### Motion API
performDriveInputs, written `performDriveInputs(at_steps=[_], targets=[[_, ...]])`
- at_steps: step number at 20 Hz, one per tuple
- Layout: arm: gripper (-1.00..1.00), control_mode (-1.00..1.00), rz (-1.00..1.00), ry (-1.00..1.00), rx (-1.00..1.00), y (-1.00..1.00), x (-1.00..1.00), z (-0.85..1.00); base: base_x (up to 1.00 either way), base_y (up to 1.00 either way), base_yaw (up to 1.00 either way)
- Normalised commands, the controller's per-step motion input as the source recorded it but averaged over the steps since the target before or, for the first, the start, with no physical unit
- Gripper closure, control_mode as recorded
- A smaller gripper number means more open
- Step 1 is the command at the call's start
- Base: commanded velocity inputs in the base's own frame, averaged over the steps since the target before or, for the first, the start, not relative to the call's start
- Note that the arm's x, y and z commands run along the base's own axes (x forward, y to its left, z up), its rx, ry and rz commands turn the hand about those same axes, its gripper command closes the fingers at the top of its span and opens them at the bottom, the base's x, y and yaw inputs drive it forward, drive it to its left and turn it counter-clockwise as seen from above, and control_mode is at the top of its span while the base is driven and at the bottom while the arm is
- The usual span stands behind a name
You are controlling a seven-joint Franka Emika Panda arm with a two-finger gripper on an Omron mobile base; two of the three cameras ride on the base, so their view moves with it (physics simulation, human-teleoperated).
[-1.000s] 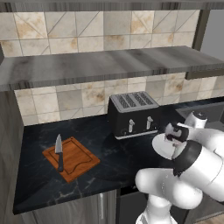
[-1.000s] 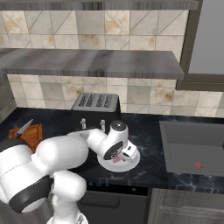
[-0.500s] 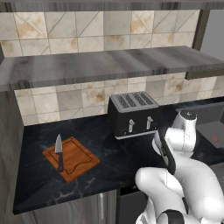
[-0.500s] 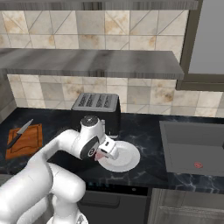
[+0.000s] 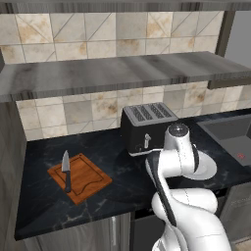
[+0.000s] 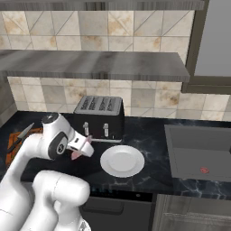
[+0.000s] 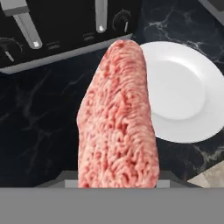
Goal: Pick up the knife from the drawer and place it on the cutting board. Then place the meat from the plate to the cutting board.
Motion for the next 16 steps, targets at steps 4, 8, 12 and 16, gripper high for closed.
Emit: performDriveInputs(at_steps=[4,8,12,16], targets=[[1.0,-1.0,0.04,0.1,-0.11,1.0,-0.01,0.1,0.0,0.0,0.0],[1.0,-1.0,0.08,0.13,-0.09,1.0,0.0,0.0,0.0,0.0,0.0],[1.0,-1.0,0.13,0.14,-0.03,0.98,0.0,0.0,0.0,0.0,0.0],[1.0,-1.0,0.18,0.12,0.0,0.85,0.09,0.0,0.0,0.0,0.0]])
